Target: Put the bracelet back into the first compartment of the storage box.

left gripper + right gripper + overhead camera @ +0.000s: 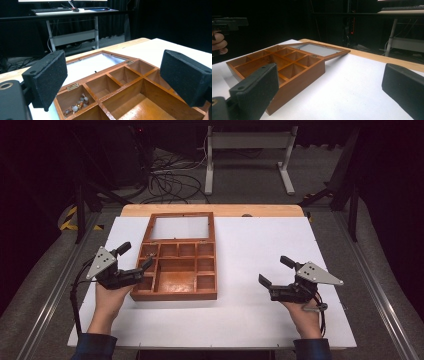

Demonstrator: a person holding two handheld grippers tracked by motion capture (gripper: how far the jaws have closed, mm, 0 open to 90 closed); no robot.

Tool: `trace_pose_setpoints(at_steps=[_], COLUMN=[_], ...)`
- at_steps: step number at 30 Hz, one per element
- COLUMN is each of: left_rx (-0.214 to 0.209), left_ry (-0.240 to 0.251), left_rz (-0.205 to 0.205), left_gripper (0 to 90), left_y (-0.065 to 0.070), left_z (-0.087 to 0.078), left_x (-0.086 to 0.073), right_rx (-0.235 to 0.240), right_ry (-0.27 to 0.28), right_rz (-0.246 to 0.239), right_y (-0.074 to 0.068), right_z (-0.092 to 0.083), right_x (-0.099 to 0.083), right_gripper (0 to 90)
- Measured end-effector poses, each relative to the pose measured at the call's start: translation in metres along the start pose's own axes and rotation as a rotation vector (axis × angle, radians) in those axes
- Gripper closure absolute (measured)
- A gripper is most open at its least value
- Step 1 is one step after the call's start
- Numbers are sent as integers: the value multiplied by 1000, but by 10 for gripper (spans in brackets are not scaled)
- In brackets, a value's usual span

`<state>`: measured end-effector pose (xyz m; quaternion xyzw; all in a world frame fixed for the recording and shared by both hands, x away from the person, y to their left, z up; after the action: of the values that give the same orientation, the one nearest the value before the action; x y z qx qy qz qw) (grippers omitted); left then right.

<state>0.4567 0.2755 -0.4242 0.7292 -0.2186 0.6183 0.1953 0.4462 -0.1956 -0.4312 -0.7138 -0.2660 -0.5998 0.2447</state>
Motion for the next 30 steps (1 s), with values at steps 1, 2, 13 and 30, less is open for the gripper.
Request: trace_pose_setpoints(at_steps=[1,2,13,30], left_rx=[-2,-2,-5,-13], left_ry=[-1,-4,2,8], left_rz=[4,1,-11,-4], left_gripper=[84,84,83,82], left_y=[0,0,1,6], left_z=[-1,-2,-11,-27], left_x=[-1,-2,-11,-28], right_rx=[-3,-1,7,-3], right_ry=[0,2,5,-4], right_rz=[-3,0,-7,-9], right_y=[1,1,1,4], right_z=[0,0,0,2], right_x=[0,0,-1,-7], right_gripper=[11,11,7,6])
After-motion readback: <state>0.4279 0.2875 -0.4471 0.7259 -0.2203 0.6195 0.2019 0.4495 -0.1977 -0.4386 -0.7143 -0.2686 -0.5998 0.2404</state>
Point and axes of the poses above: each handheld gripper's, and its own axes: z roughly forward along the jaws, x roughly out of its top, y roughly to its right, the point moved 3 cm from there along z, roughly forward along the jaws, and after that the axes turned 1 degree about -z, right-handed, at the moved point
